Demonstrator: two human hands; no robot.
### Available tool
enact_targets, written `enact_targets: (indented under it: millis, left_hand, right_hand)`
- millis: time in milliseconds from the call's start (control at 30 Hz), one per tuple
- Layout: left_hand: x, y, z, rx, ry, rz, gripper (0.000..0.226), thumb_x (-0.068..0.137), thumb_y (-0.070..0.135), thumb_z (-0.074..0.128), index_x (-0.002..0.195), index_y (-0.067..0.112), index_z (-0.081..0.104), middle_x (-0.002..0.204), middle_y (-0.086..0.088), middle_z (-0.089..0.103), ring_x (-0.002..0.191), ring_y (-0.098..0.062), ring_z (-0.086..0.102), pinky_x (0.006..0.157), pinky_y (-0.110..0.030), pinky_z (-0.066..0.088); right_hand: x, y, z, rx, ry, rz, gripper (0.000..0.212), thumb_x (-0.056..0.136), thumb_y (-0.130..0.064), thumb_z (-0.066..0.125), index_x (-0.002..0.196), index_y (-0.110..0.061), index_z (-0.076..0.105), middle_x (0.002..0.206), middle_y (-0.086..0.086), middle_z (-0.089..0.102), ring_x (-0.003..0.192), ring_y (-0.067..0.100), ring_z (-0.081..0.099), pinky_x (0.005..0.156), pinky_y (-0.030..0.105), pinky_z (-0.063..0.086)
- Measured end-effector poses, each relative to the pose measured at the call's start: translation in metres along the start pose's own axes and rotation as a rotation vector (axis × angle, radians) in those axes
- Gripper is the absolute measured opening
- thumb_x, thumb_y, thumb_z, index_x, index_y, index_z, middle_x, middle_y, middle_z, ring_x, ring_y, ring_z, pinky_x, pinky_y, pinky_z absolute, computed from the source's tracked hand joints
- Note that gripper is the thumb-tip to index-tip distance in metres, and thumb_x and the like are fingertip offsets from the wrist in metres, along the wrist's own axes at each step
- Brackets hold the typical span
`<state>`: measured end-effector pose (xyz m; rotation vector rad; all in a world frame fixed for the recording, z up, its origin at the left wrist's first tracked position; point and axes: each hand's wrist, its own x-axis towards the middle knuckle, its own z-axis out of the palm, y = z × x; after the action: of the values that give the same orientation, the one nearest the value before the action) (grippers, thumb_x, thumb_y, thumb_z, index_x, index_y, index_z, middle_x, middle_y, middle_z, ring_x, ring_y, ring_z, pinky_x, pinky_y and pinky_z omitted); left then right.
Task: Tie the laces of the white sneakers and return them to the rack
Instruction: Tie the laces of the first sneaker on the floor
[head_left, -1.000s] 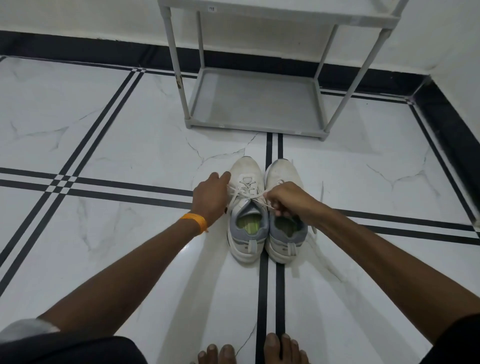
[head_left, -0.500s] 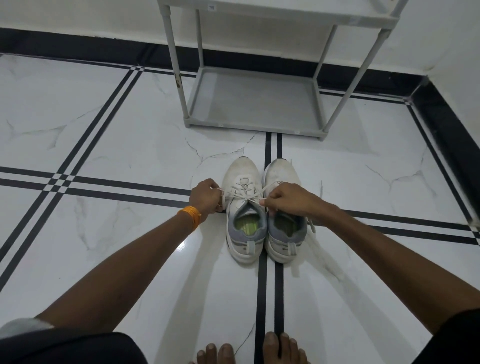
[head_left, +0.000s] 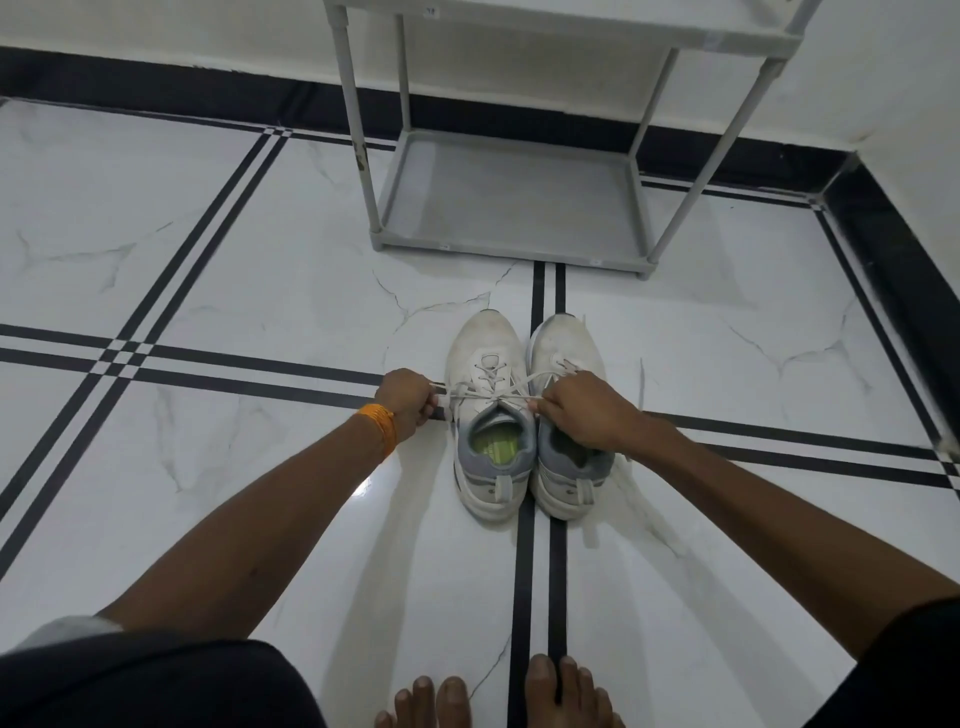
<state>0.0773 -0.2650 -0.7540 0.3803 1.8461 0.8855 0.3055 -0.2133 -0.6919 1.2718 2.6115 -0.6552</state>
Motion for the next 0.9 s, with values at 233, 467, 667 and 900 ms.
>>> enact_targets:
  millis: [233, 467, 667, 900]
  left_hand:
    - [-0.014, 0.029, -0.035, 0.271, -0.366, 0.136, 0.028, 0.085, 0.021, 0.065, 0.112, 0.019, 0.057, 0.098, -0.006, 0.068, 0.082, -0.023, 0.066, 0.072, -0.031, 0.052]
    - [-0.027, 0.04, -0.011, 0.627, -0.393, 0.77, 0.036, 0.091, 0.01, 0.058, 0.124, 0.022, 0.063, 0.125, 0.0, 0.061, 0.098, -0.016, 0.06, 0.076, -0.021, 0.048]
    - [-0.019, 0.015, 0.001, 0.837, -0.31, 0.94, 0.025, 0.096, 0.022, 0.057, 0.12, 0.021, 0.064, 0.112, -0.01, 0.065, 0.103, -0.025, 0.059, 0.088, -0.037, 0.048]
    - [-0.016, 0.012, 0.003, 0.967, -0.275, 1.016, 0.039, 0.099, 0.044, 0.038, 0.134, 0.032, 0.052, 0.124, -0.003, 0.065, 0.108, -0.023, 0.061, 0.09, -0.041, 0.052]
  right_hand:
    - [-0.016, -0.01, -0.046, 0.305, 0.317, 0.139, 0.038, 0.073, -0.039, 0.081, 0.103, -0.02, 0.067, 0.095, -0.006, 0.065, 0.084, 0.012, 0.061, 0.07, 0.026, 0.044]
    - [-0.003, -0.049, -0.02, -0.118, 0.125, -0.034, 0.054, 0.085, -0.043, 0.069, 0.129, -0.015, 0.055, 0.124, 0.009, 0.062, 0.107, 0.028, 0.061, 0.085, 0.041, 0.052]
    - [-0.007, -0.056, 0.005, -0.324, 0.146, 0.007, 0.026, 0.094, -0.024, 0.052, 0.11, -0.005, 0.062, 0.11, 0.016, 0.064, 0.094, 0.035, 0.065, 0.068, 0.036, 0.038]
    - [-0.007, -0.065, 0.01, -0.505, 0.218, -0.015, 0.021, 0.096, -0.017, 0.046, 0.11, -0.01, 0.061, 0.107, 0.01, 0.067, 0.09, 0.028, 0.067, 0.065, 0.033, 0.034]
